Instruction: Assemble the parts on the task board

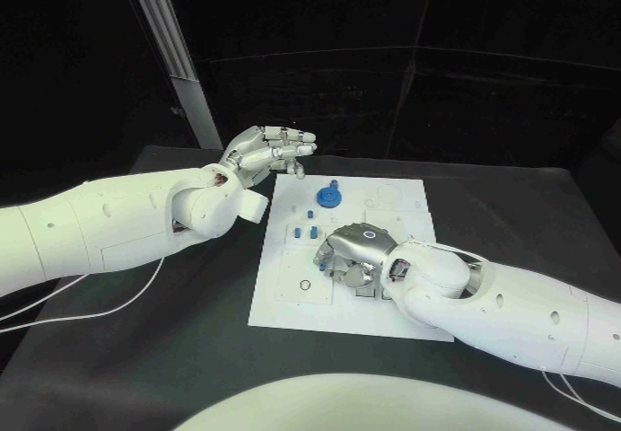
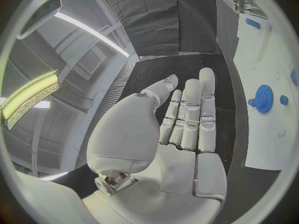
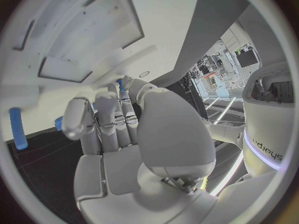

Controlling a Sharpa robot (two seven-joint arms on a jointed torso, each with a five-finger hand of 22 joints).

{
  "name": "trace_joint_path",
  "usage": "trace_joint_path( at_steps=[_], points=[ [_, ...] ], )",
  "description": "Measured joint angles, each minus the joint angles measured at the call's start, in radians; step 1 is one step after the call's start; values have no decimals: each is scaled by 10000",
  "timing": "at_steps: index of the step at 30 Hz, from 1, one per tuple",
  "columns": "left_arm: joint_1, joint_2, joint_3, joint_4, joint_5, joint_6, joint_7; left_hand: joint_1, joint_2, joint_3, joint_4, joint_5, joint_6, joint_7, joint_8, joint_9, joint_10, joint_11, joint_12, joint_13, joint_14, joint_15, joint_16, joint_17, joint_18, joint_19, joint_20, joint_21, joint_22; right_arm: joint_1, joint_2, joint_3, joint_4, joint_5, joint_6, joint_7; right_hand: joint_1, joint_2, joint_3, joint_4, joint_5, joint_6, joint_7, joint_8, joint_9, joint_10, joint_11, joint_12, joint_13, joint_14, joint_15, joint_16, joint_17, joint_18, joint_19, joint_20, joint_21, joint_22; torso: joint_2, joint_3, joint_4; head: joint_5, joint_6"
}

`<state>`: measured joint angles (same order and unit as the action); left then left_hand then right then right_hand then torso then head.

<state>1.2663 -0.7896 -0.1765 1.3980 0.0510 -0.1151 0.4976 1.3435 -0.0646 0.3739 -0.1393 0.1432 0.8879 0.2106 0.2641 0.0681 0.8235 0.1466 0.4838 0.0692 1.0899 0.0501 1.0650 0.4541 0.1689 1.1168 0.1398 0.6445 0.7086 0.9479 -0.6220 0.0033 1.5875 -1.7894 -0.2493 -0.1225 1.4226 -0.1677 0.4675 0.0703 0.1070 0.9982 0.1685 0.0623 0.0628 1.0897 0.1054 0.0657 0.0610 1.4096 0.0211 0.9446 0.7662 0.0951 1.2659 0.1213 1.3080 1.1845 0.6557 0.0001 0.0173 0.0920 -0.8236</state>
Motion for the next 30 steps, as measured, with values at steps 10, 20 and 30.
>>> trace_joint_path(
  at_steps=[10, 20, 30],
  points=[
    [0, 4, 0, -11, 0, 52, -27, -43, 43, -28, -28, 0, -36, 35, 0, 0, -35, -35, 41, 0, 0, 0, 0, -11, -1, 0, 0, 0, -13, -3, -189, -2, 159, 21, -583, 16, -116, 2, -464, -155, 85, -381, 13, 25, 57, -663, 88, 341, 63, -449, 40, -792, -1056, 139, -634, 107, -681, -813, 0, 4, -3, -35, 75],
    [-1, -11, -18, -73, 0, 128, -78, -43, 43, -28, -28, 0, -35, 35, 0, 1, -35, -36, 41, 1, 0, 0, 0, -27, 0, 0, 0, 0, -12, -4, -1086, 31, 813, 360, -1482, 197, -41, 184, -491, -182, 633, 5, 16, 102, 82, -365, 48, 817, 76, -348, 14, -467, -924, 137, -297, 73, -439, -447, -12, 6, -12, -118, 235],
    [-2, -45, -62, -77, 1, 183, -108, -43, 43, -27, -28, 0, -35, 35, 0, 1, -35, -36, 41, 1, 0, 0, 0, -27, 0, 0, 0, 0, -11, 100, -2066, 807, 1270, 918, -1519, -49, -297, 57, -668, -89, 522, -30, -59, 25, 41, -512, -3, 918, 22, -32, -52, -134, -696, 137, 88, 37, -148, -83, -23, 5, -33, -322, 404]
  ],
)
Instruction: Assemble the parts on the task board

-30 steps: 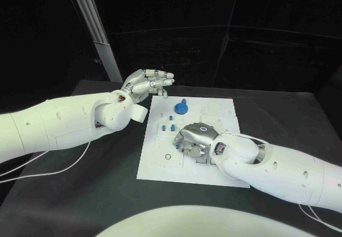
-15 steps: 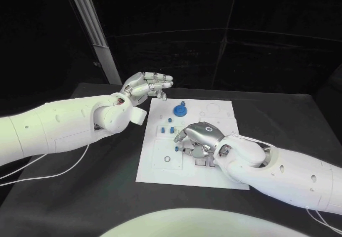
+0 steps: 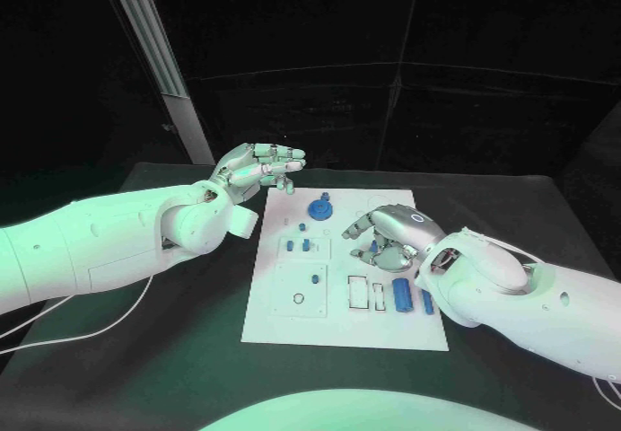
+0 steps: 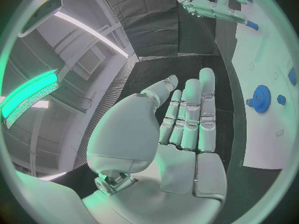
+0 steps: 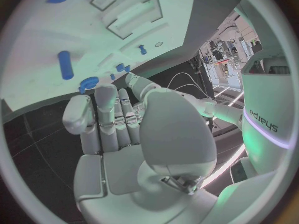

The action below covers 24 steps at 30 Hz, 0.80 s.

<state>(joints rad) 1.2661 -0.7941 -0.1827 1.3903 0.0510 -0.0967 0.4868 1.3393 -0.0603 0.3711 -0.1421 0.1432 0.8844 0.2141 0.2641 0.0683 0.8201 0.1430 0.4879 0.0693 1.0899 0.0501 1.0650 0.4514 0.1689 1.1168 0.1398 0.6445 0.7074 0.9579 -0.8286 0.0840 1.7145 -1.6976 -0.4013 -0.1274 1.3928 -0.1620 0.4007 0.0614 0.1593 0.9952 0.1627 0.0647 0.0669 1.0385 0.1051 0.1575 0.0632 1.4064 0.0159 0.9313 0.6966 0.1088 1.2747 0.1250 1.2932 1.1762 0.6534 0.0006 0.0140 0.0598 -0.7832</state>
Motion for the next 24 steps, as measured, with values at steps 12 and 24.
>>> trace_joint_path(
  at_steps=[12, 24],
  points=[
    [0, -15, -28, 14, 0, 42, -15, 0, 0, 0, 0, 0, 0, 0, 38, 0, 0, 0, 0, 0, 0, 0, 0, 1, -1, 0, 0, -47, -10, 136, -282, 220, -561, 208, 605, -560, -21, -22, -471, -78, -104, -274, -42, -2, -9, -615, 91, 0, 0, -57, 57, -286, -507, -1, -205, 17, -271, -371, 18, -13, 43, -302, 150],
    [-1, -32, -33, -54, 1, 76, -44, 0, 0, 0, 0, 0, 0, 0, 38, 0, -35, 36, 0, 1, 0, 0, 0, -15, 0, 0, 0, -47, -8, 145, -182, 234, -828, 212, 1663, -707, 152, 152, -625, -62, -220, -209, -57, -1, 15, -502, -13, 282, 34, -57, 56, -322, -569, 0, -205, 17, -271, -348, 22, -10, 39, -342, 157]
  ],
)
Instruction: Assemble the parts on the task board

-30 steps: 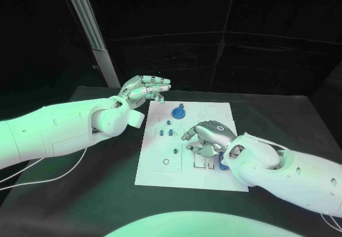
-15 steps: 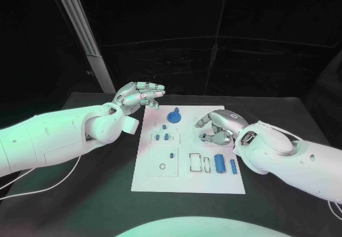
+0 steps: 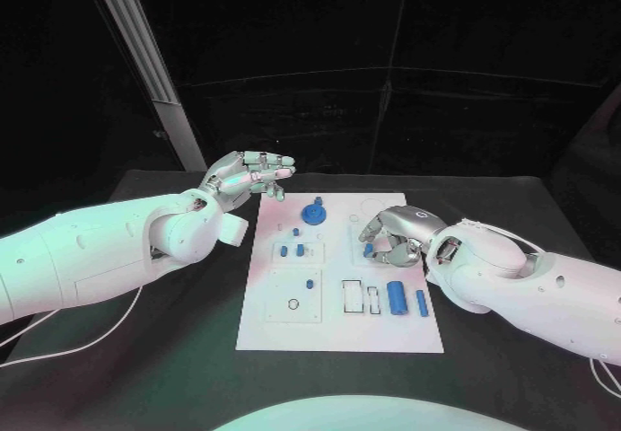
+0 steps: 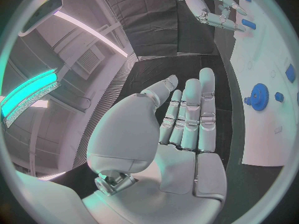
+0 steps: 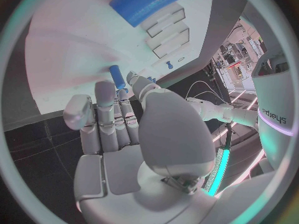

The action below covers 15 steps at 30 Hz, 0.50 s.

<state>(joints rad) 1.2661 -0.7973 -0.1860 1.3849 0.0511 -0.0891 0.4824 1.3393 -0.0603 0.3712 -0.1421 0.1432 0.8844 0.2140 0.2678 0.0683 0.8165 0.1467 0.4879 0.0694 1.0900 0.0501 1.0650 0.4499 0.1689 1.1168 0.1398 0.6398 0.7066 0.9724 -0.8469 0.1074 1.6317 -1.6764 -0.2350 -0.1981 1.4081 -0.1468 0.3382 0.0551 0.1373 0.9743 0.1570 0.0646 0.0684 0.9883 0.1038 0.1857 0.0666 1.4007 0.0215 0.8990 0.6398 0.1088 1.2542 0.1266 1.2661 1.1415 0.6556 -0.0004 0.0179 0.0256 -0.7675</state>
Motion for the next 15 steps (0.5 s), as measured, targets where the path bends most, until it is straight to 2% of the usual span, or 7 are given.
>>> trace_joint_path(
  at_steps=[5, 8, 9, 12, 15],
  points=[
    [0, -8, 0, -6, 1, 7, -8, 0, 0, 0, 0, 0, 0, 0, 0, 0, 0, 0, 0, 0, 0, 0, 0, 0, 0, 0, 0, 0, 0, 0, 19, 0, -26, -36, 231, -37, 78, 78, -26, 26, 0, 229, -4, 74, 18, 337, -39, 195, 0, 132, -125, 208, 194, 1, 245, -78, 134, 245, 0, 5, -10, -3, -7],
    [0, -8, 0, -11, 1, 9, -12, 0, 0, 0, 0, 0, 0, 0, 0, 0, 0, 0, 0, 0, 0, 0, 0, 0, 0, 0, 0, 0, 0, 0, 40, 0, -26, -47, 296, -45, 169, 172, 12, 63, 0, 390, 1, 78, 33, 619, -69, 301, -1, 215, -142, 311, 321, -1, 403, -102, 290, 428, 0, 6, -12, -4, -7],
    [0, -8, 0, -13, 1, 9, -14, 0, 0, 0, 0, 0, 0, 0, 0, 0, 0, 0, 0, 0, 0, 0, 0, 0, 0, 0, 0, 0, 0, 0, 49, 0, -26, -48, 308, -46, 180, 275, 66, 101, -16, 467, -1, 121, 37, 731, -79, 303, -3, 249, -157, 371, 382, 0, 498, -97, 371, 535, -1, 8, -12, -8, -7],
    [0, -6, 0, -18, 1, 10, -21, 0, 0, 0, 0, 0, 0, 0, 0, 0, 0, 0, 10, 0, 0, 0, 0, 1, 0, 0, 0, 0, -1, 4, 63, 4, -23, -51, 321, -49, 244, 359, 258, 82, -213, 626, -17, 129, 48, 922, -126, 302, -25, 308, -164, 444, 476, -2, 637, -127, 545, 755, 0, 12, -12, -24, -10],
    [0, -5, 0, -22, 1, 10, -29, 0, 0, 0, 0, 0, 0, 0, 0, 0, 1, 0, 45, 0, 0, 0, 0, 1, -1, 0, 0, 0, -10, 7, 80, 7, -51, -52, 319, -55, 369, 484, 459, 75, -358, 796, -28, 194, 60, 1125, -155, 299, -40, 342, -198, 508, 528, -166, 773, -159, 654, 904, 0, 12, -12, -45, -13]
  ],
)
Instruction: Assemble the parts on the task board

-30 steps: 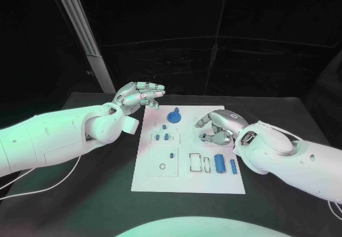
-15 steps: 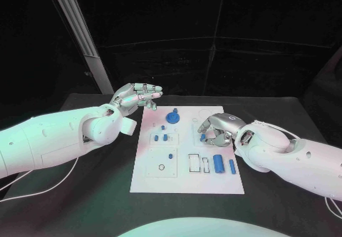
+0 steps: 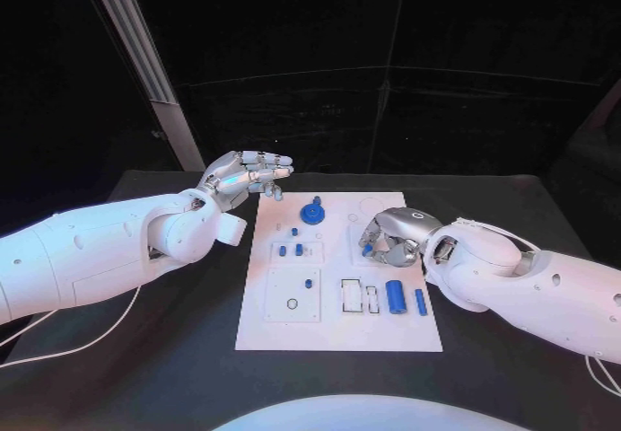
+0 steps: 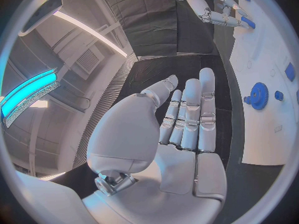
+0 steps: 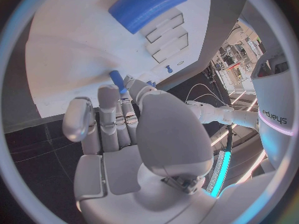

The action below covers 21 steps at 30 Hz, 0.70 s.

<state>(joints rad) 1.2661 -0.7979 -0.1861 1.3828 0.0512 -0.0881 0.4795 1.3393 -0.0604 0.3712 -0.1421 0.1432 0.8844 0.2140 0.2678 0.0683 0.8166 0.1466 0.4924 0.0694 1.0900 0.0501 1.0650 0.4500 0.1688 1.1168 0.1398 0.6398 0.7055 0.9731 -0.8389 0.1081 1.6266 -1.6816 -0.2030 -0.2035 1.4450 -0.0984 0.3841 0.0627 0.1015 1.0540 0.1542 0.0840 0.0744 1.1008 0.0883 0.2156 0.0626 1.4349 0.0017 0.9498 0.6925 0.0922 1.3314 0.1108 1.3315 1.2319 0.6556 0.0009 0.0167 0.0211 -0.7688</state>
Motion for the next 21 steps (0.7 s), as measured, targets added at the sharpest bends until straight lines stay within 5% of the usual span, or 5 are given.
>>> trace_joint_path(
  at_steps=[7, 13, 21],
  points=[
    [0, 2, 0, -2, 0, 10, -17, 0, 0, 0, 0, 0, 0, 0, 0, 0, 0, 0, 0, 0, 0, 0, 0, 1, 1, 0, 0, 0, 1, 4, 67, 4, -105, -67, -46, -27, 297, 148, 567, -265, -303, 283, 0, 59, -3, 397, -41, -31, -4, 75, -75, 170, 143, 1, 166, -94, 230, 288, 5, -2, 0, -27, -25],
    [0, 2, 0, -2, 0, 31, -41, 0, 0, 0, 0, 0, 0, 0, 0, 0, 0, 0, 0, 0, -36, 36, 0, -16, 0, 0, 0, 0, 1, -4, 106, -6, -129, -319, -180, -43, 580, 121, 1244, -735, -380, 448, -14, 89, 18, 541, 97, 0, 5, 90, -91, 316, 268, 3, 326, -143, 453, 582, 9, -1, 0, -36, -57],
    [0, -13, -1, 7, 0, 84, -93, 0, 0, 0, 0, 0, 0, 0, 0, 0, 0, 0, 0, 0, -36, 36, 0, -16, 0, 0, 0, 0, -9, -16, 14, -5, 235, -568, -480, -54, 580, 120, 1442, -811, -362, 496, -47, 88, -6, 575, 136, 0, 10, 90, -91, 358, 303, 3, 326, -144, 503, 656, -4, -3, -7, -40, -76]
  ],
)
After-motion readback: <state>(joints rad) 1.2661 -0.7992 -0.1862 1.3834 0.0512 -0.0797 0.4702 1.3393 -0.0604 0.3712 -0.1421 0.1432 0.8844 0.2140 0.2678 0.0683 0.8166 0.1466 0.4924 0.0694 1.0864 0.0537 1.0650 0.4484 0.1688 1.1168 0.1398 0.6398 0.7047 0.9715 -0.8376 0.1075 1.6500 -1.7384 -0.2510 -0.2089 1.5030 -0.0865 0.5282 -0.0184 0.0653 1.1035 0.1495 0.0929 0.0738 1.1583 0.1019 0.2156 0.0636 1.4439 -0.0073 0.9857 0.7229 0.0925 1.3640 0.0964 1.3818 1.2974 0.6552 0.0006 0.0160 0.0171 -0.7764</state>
